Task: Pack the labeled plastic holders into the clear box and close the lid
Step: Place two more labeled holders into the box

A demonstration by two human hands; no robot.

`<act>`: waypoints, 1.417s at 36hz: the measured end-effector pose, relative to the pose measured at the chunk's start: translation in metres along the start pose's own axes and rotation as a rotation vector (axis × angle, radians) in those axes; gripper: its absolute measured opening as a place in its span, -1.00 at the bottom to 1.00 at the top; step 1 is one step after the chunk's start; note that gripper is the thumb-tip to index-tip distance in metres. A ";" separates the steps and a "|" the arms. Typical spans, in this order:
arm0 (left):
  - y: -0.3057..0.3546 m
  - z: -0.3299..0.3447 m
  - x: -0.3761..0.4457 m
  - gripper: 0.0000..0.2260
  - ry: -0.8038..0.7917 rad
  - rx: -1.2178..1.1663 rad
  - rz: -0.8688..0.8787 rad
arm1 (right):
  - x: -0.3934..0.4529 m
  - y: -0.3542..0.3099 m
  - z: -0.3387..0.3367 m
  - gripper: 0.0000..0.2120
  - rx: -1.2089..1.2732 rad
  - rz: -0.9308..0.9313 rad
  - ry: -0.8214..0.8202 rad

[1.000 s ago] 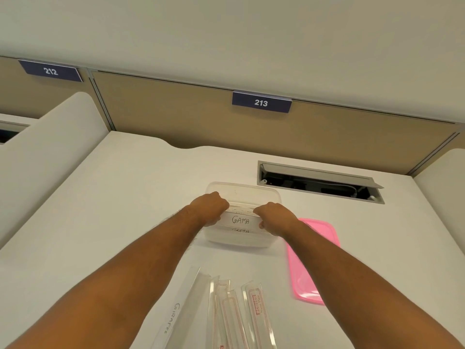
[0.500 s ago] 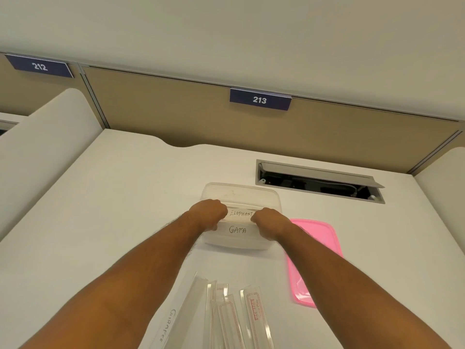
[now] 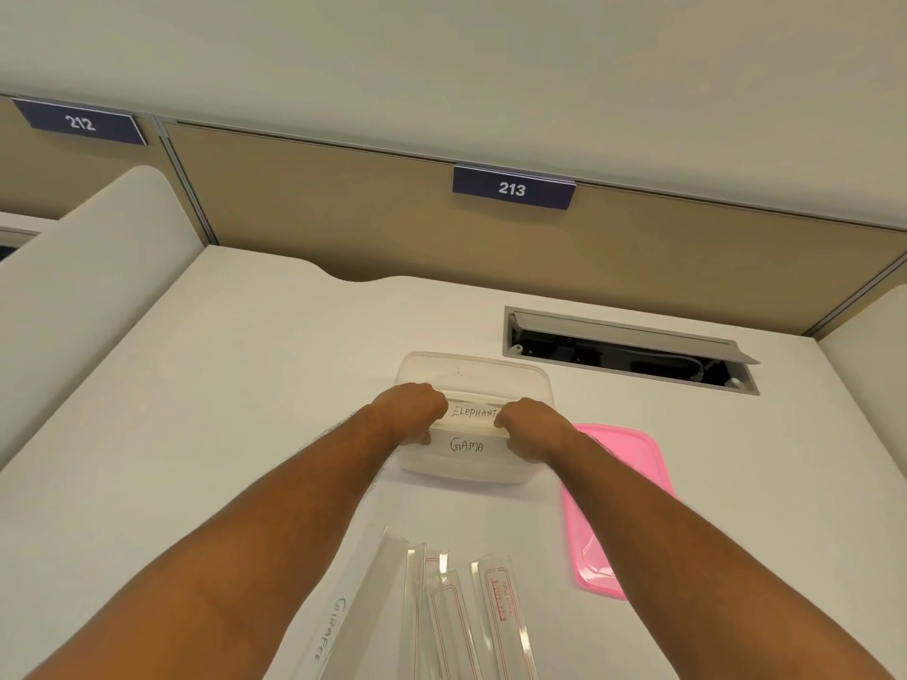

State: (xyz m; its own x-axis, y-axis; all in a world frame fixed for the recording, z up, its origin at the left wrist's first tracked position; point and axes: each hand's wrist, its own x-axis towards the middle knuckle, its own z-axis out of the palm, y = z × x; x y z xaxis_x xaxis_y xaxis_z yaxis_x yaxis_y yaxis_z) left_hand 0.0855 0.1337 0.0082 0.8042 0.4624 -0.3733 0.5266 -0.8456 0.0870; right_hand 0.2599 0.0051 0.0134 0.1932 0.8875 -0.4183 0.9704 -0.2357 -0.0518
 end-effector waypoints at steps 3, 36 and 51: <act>0.001 -0.001 -0.006 -0.65 0.065 -0.043 0.002 | -0.002 -0.003 -0.004 -0.62 0.022 -0.001 0.033; 0.011 0.119 -0.187 -0.60 0.478 -0.435 -0.234 | -0.059 -0.149 0.042 -0.70 0.094 -0.331 0.286; 0.008 0.137 -0.196 -0.57 0.262 -0.589 -0.314 | -0.059 -0.176 0.060 -0.70 0.398 -0.041 0.073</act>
State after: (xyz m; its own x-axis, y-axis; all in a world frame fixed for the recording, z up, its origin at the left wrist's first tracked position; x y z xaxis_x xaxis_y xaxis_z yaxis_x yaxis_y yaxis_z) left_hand -0.1057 -0.0005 -0.0439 0.5908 0.7719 -0.2349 0.7460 -0.4119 0.5233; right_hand 0.0690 -0.0295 -0.0073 0.1787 0.9218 -0.3441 0.8487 -0.3214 -0.4201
